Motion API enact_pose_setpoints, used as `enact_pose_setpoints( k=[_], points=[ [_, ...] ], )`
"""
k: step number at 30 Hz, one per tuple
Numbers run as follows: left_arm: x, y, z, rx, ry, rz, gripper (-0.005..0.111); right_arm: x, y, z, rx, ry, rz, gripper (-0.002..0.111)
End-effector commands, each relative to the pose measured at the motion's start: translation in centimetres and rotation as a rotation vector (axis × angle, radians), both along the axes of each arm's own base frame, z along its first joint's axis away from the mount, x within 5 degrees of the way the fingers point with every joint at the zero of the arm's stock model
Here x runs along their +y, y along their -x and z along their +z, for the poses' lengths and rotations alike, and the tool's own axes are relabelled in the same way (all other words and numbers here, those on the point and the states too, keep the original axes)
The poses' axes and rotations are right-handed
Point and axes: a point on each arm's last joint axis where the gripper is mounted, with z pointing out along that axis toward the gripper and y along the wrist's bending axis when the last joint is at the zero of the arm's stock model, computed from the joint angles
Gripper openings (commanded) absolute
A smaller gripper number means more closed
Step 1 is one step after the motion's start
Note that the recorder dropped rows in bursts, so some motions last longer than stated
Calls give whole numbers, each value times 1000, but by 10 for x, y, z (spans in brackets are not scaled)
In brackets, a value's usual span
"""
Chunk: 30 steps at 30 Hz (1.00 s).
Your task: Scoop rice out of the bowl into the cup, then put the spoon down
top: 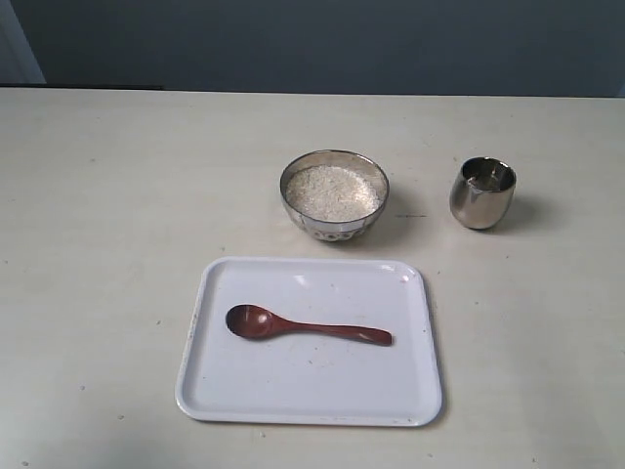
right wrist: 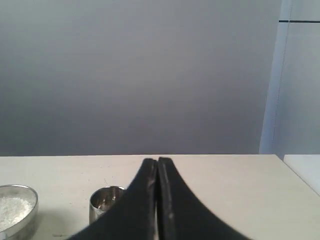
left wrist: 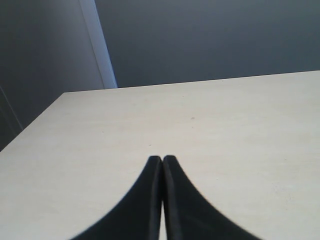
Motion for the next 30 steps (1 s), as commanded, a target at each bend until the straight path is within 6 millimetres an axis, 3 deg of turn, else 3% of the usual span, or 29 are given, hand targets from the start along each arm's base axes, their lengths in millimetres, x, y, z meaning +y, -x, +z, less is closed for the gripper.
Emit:
enact_pose_setpoints(
  k=[1, 5, 25, 30],
  points=[
    [-1, 0, 2, -17, 11, -7, 0, -1, -3, -24, 33, 0, -11, -1],
    [-1, 0, 2, -17, 11, -7, 0, -1, -6, -45, 84, -5, -14, -1],
    [-1, 0, 2, -17, 11, -7, 0, -5, -6, -49, 136, -72, -60, -1],
    [-1, 0, 2, -17, 11, -7, 0, -5, -5, -59, 241, -61, -66, -1]
  ],
)
